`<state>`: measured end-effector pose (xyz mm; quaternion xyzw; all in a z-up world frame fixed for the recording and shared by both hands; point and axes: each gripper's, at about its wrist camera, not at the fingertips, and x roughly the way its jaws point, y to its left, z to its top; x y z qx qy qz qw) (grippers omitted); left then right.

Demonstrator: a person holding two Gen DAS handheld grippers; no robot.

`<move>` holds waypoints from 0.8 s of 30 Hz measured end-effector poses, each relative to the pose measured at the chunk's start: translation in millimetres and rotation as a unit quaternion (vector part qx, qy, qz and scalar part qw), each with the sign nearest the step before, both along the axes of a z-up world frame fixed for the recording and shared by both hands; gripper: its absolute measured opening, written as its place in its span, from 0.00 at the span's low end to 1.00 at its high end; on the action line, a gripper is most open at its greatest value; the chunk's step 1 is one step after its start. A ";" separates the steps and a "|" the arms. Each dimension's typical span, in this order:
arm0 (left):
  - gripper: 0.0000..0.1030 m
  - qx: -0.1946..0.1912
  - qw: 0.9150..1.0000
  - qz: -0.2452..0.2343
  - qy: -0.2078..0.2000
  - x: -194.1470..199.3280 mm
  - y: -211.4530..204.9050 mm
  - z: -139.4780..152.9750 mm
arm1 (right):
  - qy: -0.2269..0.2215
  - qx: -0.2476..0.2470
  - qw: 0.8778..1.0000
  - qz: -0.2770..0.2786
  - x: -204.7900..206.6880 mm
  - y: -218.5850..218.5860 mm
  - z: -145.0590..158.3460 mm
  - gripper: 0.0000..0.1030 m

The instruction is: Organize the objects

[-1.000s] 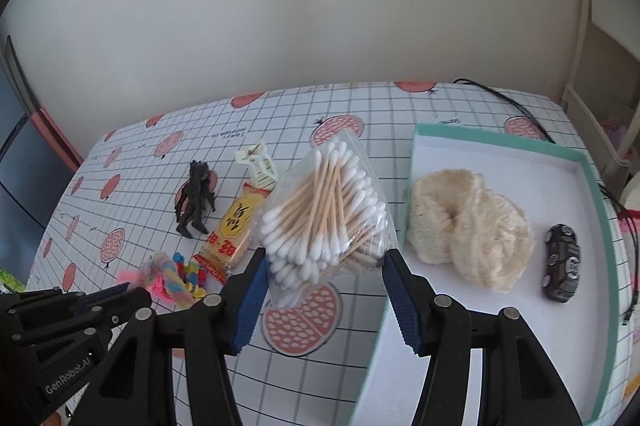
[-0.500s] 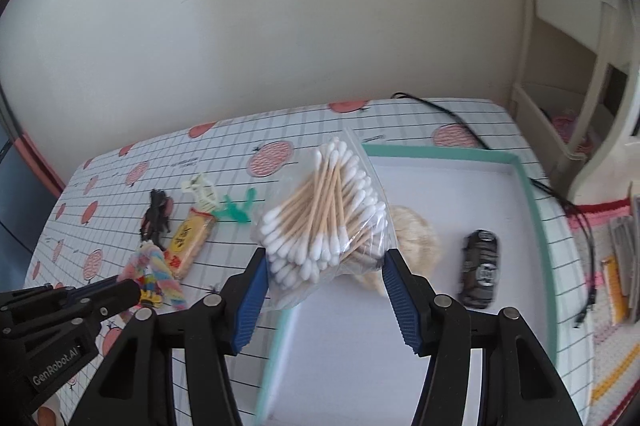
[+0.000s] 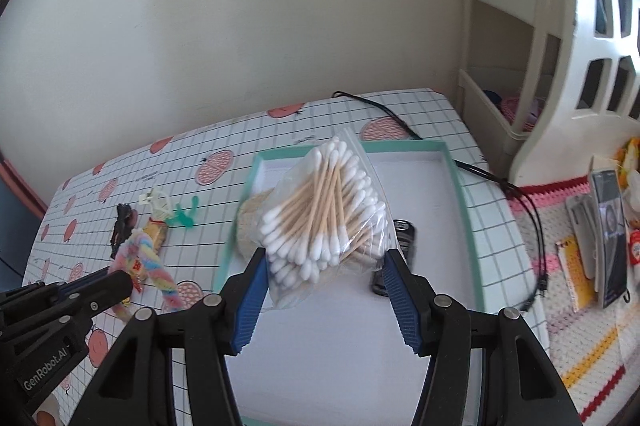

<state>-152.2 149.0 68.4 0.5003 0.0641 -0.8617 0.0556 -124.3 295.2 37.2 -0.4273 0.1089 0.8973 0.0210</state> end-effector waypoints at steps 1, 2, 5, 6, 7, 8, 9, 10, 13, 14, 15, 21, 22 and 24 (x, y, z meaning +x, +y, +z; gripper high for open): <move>0.09 0.000 1.000 -0.002 0.001 -0.6 2.3 0.3 | -0.001 -0.001 1.000 -0.003 0.7 3.2 0.4 0.59; 0.09 0.001 1.000 -0.004 0.002 -1.7 5.1 0.3 | -0.003 -0.001 1.000 -0.006 1.6 7.1 0.6 0.59; 0.09 0.000 1.000 -0.014 0.002 -4.7 14.5 -1.7 | -0.010 0.000 1.000 -0.015 5.0 17.4 -0.7 0.59; 0.09 0.000 1.000 -0.017 0.000 -5.8 17.7 -3.1 | -0.013 0.001 1.000 -0.018 5.3 20.5 -1.4 0.59; 0.09 0.001 1.000 -0.021 -0.001 -6.9 20.7 -4.7 | -0.016 0.002 1.000 -0.021 5.7 22.7 -2.2 0.59; 0.09 0.003 1.000 -0.023 -0.002 -7.6 22.6 -6.1 | -0.019 0.003 1.000 -0.024 6.5 25.3 -3.1 0.59; 0.09 0.004 1.000 -0.028 -0.006 -9.0 25.5 -9.1 | -0.023 0.004 0.999 -0.026 6.9 27.6 -4.3 0.59; 0.09 0.004 1.000 -0.030 -0.008 -9.7 27.0 -11.2 | -0.027 0.004 0.999 -0.025 7.3 29.0 -5.8 0.59; 0.09 0.007 0.999 -0.040 -0.022 -13.1 33.0 -22.0 | -0.050 0.010 0.998 -0.024 5.2 31.8 -14.5 0.59; 0.09 0.008 0.999 -0.044 -0.026 -14.2 35.0 -26.1 | -0.060 0.007 0.998 -0.024 4.1 32.4 -18.6 0.59; 0.09 0.009 0.998 -0.048 -0.031 -15.6 37.3 -31.0 | -0.068 0.005 0.997 -0.023 3.2 33.0 -21.9 0.59; 0.09 0.013 0.996 -0.059 -0.062 -21.4 44.8 -55.8 | -0.093 0.008 0.995 -0.021 2.8 34.4 -35.0 0.59; 0.09 0.014 0.996 -0.060 -0.064 -22.0 45.6 -58.4 | -0.097 0.008 0.995 -0.021 3.1 35.0 -36.3 0.59; 0.09 0.017 0.996 -0.061 -0.069 -23.7 47.1 -63.9 | -0.108 0.006 0.994 -0.023 2.2 36.8 -41.6 0.59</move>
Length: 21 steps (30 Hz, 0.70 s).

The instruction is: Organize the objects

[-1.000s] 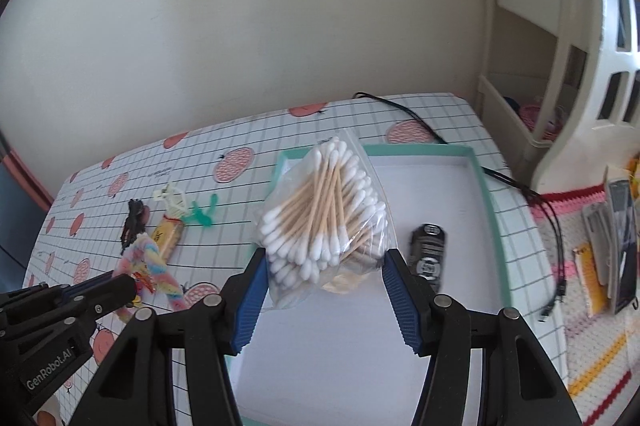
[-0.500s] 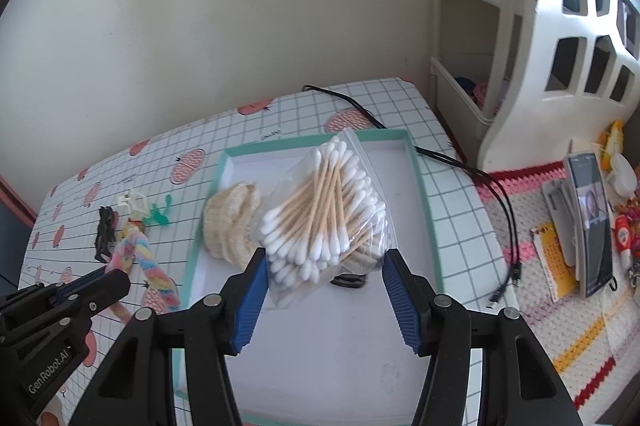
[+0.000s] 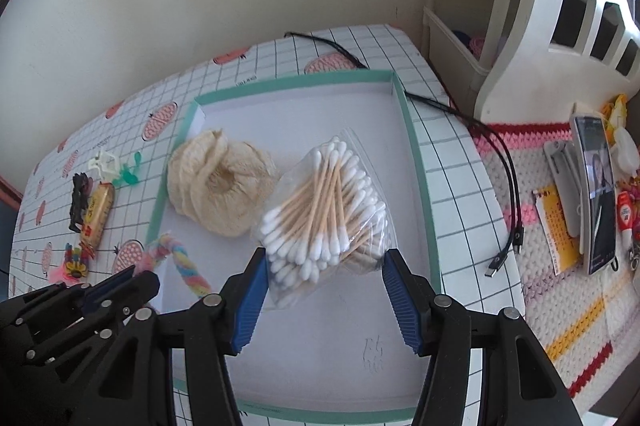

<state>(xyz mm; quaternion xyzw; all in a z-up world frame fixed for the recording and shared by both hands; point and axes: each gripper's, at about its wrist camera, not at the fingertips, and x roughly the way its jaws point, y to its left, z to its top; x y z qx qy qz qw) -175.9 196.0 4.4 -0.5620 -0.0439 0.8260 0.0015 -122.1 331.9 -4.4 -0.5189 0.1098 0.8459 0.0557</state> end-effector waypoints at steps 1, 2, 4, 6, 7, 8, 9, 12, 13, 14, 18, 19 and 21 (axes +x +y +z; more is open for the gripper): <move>0.09 0.001 1.000 -0.001 -0.002 -0.6 0.6 -2.1 | -0.006 -0.001 1.000 -0.001 -0.3 0.7 -2.7 0.59; 0.09 0.001 1.000 -0.002 -0.004 -1.3 1.4 -4.5 | -0.009 -0.001 1.000 -0.001 -1.1 1.1 -3.9 0.59; 0.09 -0.002 1.000 -0.003 -0.009 -2.1 2.7 -8.9 | -0.016 -0.001 1.000 0.000 -1.3 0.8 -7.3 0.59; 0.09 -0.007 1.000 -0.005 -0.015 -2.8 3.6 -13.8 | -0.018 -0.001 1.000 0.002 -1.2 0.2 -8.4 0.59; 0.09 -0.008 1.000 -0.006 -0.017 -2.9 3.9 -15.5 | -0.020 -0.001 1.000 0.004 -1.2 -0.5 -9.2 0.59; 0.09 -0.008 1.000 -0.006 -0.019 -3.1 3.9 -16.9 | -0.022 -0.002 1.000 0.005 -1.3 -1.4 -9.8 0.59; 0.09 -0.009 1.000 -0.006 -0.021 -3.4 4.0 -18.8 | -0.024 -0.002 1.000 0.007 -2.2 -2.9 -10.6 0.59; 0.09 -0.009 1.000 -0.007 -0.027 -3.8 4.4 -23.0 | -0.033 0.001 0.999 0.015 -3.0 -6.3 -14.8 0.59; 0.09 -0.009 1.000 -0.008 -0.029 -4.1 5.0 -24.3 | -0.036 0.001 0.999 0.016 -2.7 -7.4 -15.9 0.59; 0.09 -0.010 0.999 -0.009 -0.031 -4.0 5.8 -26.1 | -0.039 0.001 0.999 0.017 -2.8 -8.0 -17.3 0.59; 0.09 -0.013 0.999 -0.011 -0.036 -5.1 7.8 -31.2 | -0.049 0.001 0.999 0.019 -3.8 -7.8 -21.5 0.58; 0.09 -0.014 0.999 -0.011 -0.037 -5.6 7.9 -32.4 | -0.053 0.001 0.998 0.021 -4.6 -8.5 -23.4 0.59; 0.09 -0.016 0.999 -0.012 -0.038 -5.9 8.4 -33.7 | -0.059 0.002 0.998 0.022 -4.4 -8.4 -26.2 0.58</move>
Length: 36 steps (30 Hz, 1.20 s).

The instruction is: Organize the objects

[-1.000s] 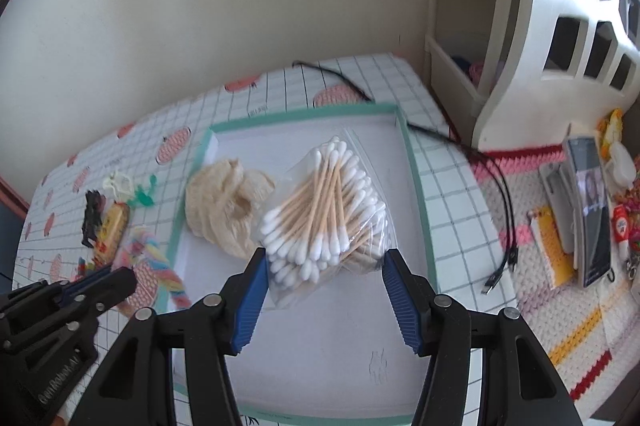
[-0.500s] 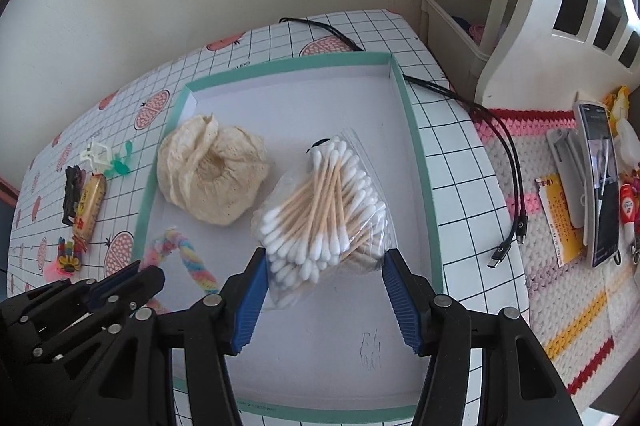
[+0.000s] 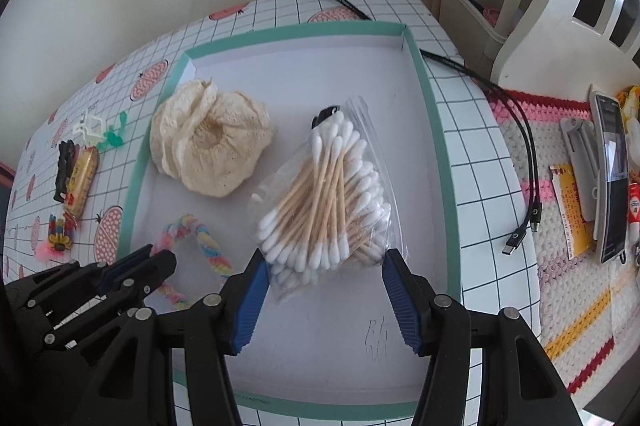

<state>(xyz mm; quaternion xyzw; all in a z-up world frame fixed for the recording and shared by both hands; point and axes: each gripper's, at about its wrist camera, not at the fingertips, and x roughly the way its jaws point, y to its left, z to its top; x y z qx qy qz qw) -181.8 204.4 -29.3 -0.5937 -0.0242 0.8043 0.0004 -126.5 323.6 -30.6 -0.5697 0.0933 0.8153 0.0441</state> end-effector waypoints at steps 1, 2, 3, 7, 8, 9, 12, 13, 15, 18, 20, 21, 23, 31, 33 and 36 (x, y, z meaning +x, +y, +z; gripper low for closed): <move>0.09 -0.001 1.000 0.001 -0.001 -0.1 0.0 -0.7 | -0.002 0.000 1.000 0.000 0.5 0.3 -0.9 0.59; 0.09 -0.001 1.000 0.001 -0.002 -0.1 0.0 -1.8 | -0.004 0.001 1.000 0.001 0.5 0.4 -2.0 0.59; 0.09 -0.001 1.000 0.001 -0.003 -0.1 0.1 -2.5 | -0.005 0.001 1.000 0.000 0.2 0.6 -2.9 0.59; 0.10 -0.005 1.000 0.002 -0.006 -0.3 1.2 -5.5 | -0.012 0.001 1.000 0.003 -0.4 0.2 -6.2 0.59; 0.10 -0.005 1.000 0.001 -0.007 -0.3 1.6 -6.5 | -0.013 0.002 1.000 0.004 -0.8 -0.1 -6.8 0.59; 0.10 -0.006 1.000 0.001 -0.007 -0.2 2.0 -6.8 | -0.014 0.002 1.000 0.004 -1.0 -0.3 -7.2 0.59; 0.10 -0.006 1.000 0.001 -0.006 1.1 1.0 -5.8 | -0.014 0.002 1.000 0.004 -2.2 0.0 -7.8 0.58; 0.10 -0.006 1.000 0.001 -0.006 1.2 1.1 -5.6 | -0.015 0.002 1.000 0.004 -2.3 -0.1 -7.7 0.58; 0.10 -0.007 1.000 0.001 -0.006 0.7 1.1 -5.5 | -0.016 0.004 1.000 -0.014 -2.4 -0.3 -7.7 0.59; 0.10 -0.008 1.000 0.005 -0.007 1.2 -0.1 -4.5 | -0.017 0.004 1.000 -0.013 -3.1 -0.8 -7.5 0.59; 0.10 -0.008 1.000 0.006 -0.007 1.6 -1.0 -3.7 | -0.018 0.005 1.000 -0.013 -3.2 -1.0 -7.3 0.59; 0.10 -0.007 1.000 0.007 -0.008 1.9 -1.2 -3.0 | -0.019 0.005 1.000 -0.013 -3.2 -1.1 -7.2 0.59; 0.11 -0.007 1.000 0.007 -0.007 2.3 -1.4 -1.4 | -0.020 0.006 1.000 -0.013 -2.8 -1.1 -7.3 0.59; 0.24 -0.011 1.000 0.009 0.006 4.2 -4.8 12.7 | -0.021 0.010 0.999 -0.026 -0.5 -2.0 -2.5 0.59; 0.24 -0.011 1.000 0.011 0.012 5.2 -5.5 18.0 | -0.020 0.011 0.999 -0.026 -0.2 -2.6 0.0 0.59; 0.26 -0.014 1.000 0.014 0.020 -0.3 -2.0 26.5 | -0.019 0.013 0.999 -0.023 -0.4 -3.1 3.9 0.60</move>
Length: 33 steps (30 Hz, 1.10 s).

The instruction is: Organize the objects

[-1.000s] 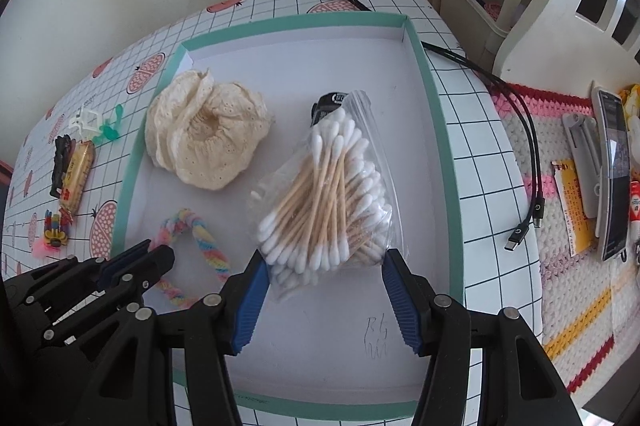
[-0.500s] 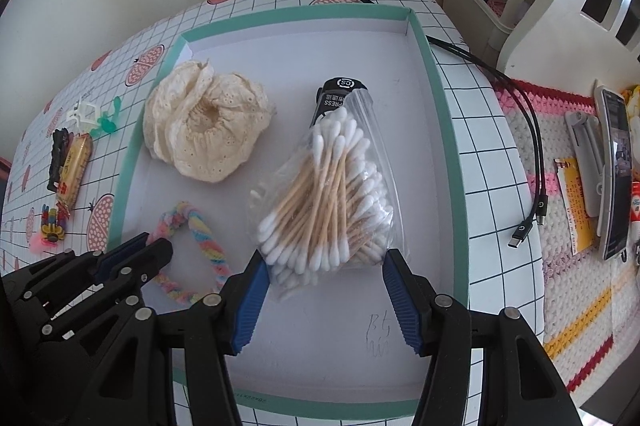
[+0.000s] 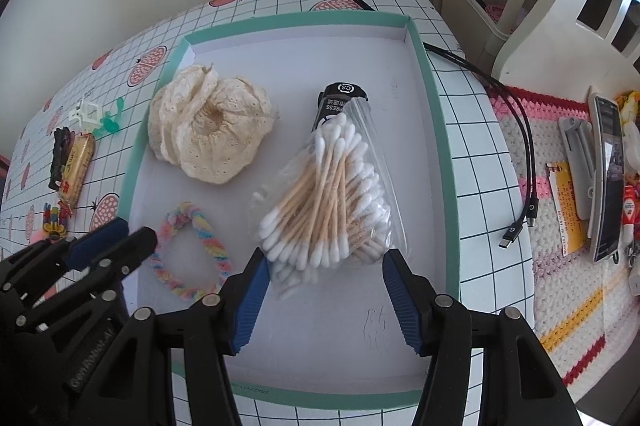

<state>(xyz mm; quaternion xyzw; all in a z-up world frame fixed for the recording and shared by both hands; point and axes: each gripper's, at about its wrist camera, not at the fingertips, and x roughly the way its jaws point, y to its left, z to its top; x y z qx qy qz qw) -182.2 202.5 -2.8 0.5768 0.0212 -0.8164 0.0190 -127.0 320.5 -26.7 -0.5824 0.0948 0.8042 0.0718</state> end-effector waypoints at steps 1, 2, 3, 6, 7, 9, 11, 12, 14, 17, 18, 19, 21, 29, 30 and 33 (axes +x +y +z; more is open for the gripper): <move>0.28 -0.001 1.000 0.002 0.003 -0.4 -1.4 2.4 | 0.002 0.000 1.000 0.000 0.0 -0.4 1.7 0.60; 0.31 -0.001 1.000 0.004 0.006 0.2 -3.0 5.6 | 0.005 -0.001 1.000 0.000 0.5 -0.6 5.0 0.60; 0.33 -0.002 1.000 0.005 0.009 0.8 -9.8 5.2 | 0.009 -0.001 1.000 0.001 0.9 -0.9 7.3 0.60; 0.38 -0.004 1.000 0.012 0.018 3.6 -14.9 11.4 | 0.017 0.002 1.000 0.001 3.2 -3.0 12.7 0.65; 0.40 -0.005 1.000 0.016 0.021 5.8 -16.8 13.7 | 0.018 0.003 1.000 0.001 0.9 -2.3 14.1 0.65; 0.45 -0.005 0.999 0.025 0.026 6.7 -22.3 16.2 | 0.021 0.002 1.000 -0.003 3.1 -1.1 17.2 0.65; 0.48 -0.006 0.999 0.032 0.028 4.4 -29.0 16.2 | 0.029 0.001 1.000 -0.004 3.6 -1.8 21.6 0.65; 0.49 -0.007 0.999 0.036 0.029 4.3 -31.9 16.7 | 0.034 0.001 0.999 -0.003 3.6 -2.3 23.6 0.65; 0.52 -0.010 0.998 0.046 0.030 3.4 -38.0 16.6 | 0.043 0.004 0.999 0.000 2.8 -4.0 27.6 0.67; 0.58 -0.011 0.998 0.061 0.033 5.0 -46.4 17.5 | 0.048 0.003 0.999 0.004 1.8 -8.0 29.1 0.73; 0.62 -0.012 0.997 0.065 0.034 5.3 -49.5 17.8 | 0.048 0.004 0.999 0.006 1.7 -8.9 29.2 0.74; 0.67 -0.014 0.997 0.070 0.035 5.2 -52.4 17.9 | 0.049 0.006 0.999 0.007 1.5 -10.0 29.4 0.77; 0.68 -0.015 0.996 0.078 0.039 6.6 -58.1 19.3 | 0.050 0.009 0.999 0.007 -1.6 -12.5 28.7 0.79; 0.84 -0.019 0.993 0.101 0.050 10.6 -74.3 20.8 | 0.055 0.012 0.998 0.002 -1.9 -14.7 28.4 0.92; 0.86 -0.020 0.993 0.102 0.052 11.0 -75.4 21.2 | 0.055 0.013 0.998 0.001 -2.0 -14.7 28.3 0.93; 0.88 -0.022 0.993 0.105 0.057 11.9 -79.2 22.8 | 0.057 0.013 0.998 -0.006 -2.6 -15.9 29.0 0.96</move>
